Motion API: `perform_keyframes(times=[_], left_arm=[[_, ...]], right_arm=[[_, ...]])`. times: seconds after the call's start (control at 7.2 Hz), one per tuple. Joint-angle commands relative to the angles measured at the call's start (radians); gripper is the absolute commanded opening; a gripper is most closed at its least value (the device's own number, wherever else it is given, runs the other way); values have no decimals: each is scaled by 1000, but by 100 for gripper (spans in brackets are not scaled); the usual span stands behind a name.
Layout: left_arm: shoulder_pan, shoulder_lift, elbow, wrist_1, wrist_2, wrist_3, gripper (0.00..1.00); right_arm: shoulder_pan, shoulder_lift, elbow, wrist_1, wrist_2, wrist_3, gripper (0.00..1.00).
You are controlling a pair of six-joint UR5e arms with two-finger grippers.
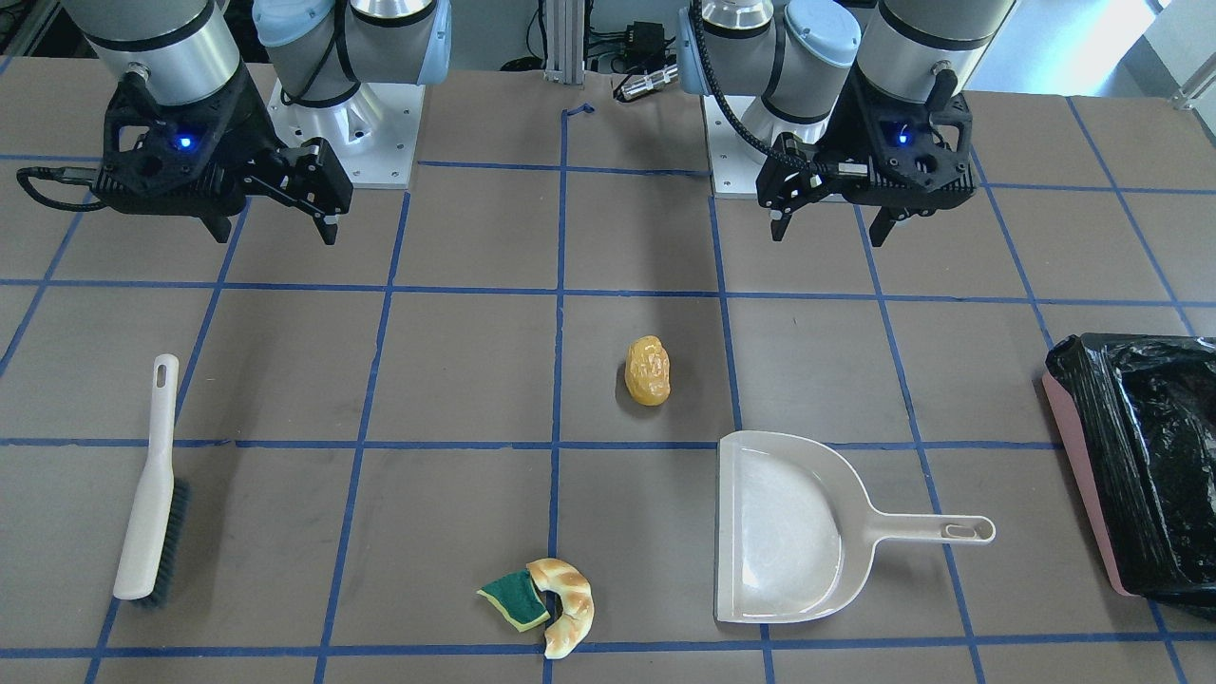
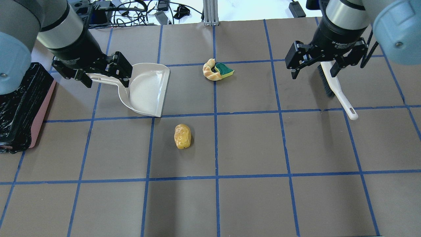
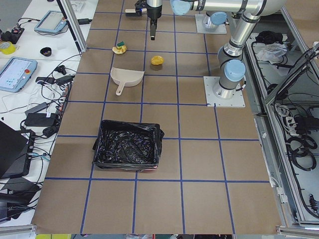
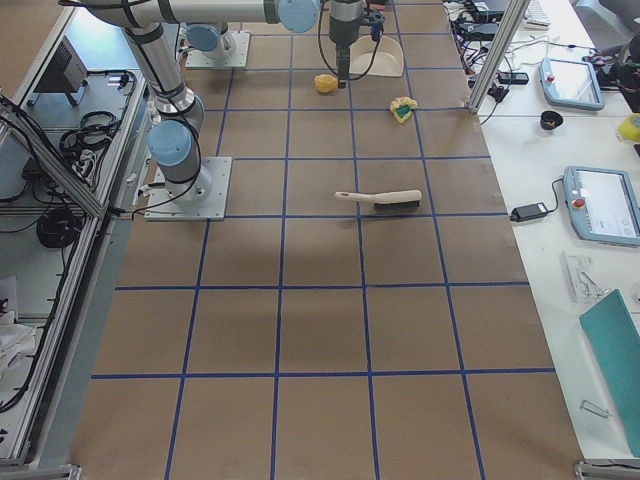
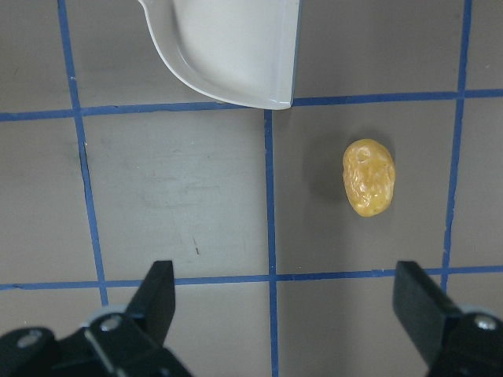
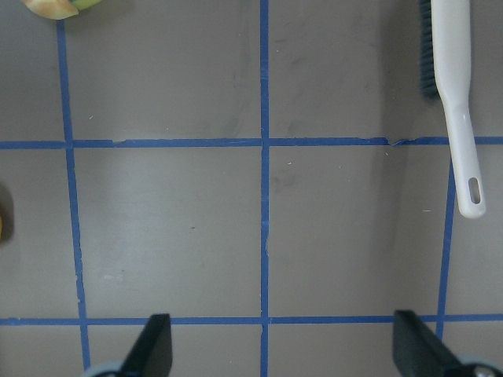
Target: Sweep and dump trash into bin
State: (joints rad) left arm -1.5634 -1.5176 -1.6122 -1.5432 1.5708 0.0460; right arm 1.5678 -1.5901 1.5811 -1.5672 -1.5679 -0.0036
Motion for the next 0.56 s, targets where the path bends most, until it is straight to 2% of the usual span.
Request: perform_keyframes(times=[0.0,0.42], left_arm=[[0,-1,0,0,0,0,100],[0,-3,-5,9,1,2,100]], right_arm=[[0,-1,2,-1,6,-3,100],[1,-1,4,-1,6,-1,100]])
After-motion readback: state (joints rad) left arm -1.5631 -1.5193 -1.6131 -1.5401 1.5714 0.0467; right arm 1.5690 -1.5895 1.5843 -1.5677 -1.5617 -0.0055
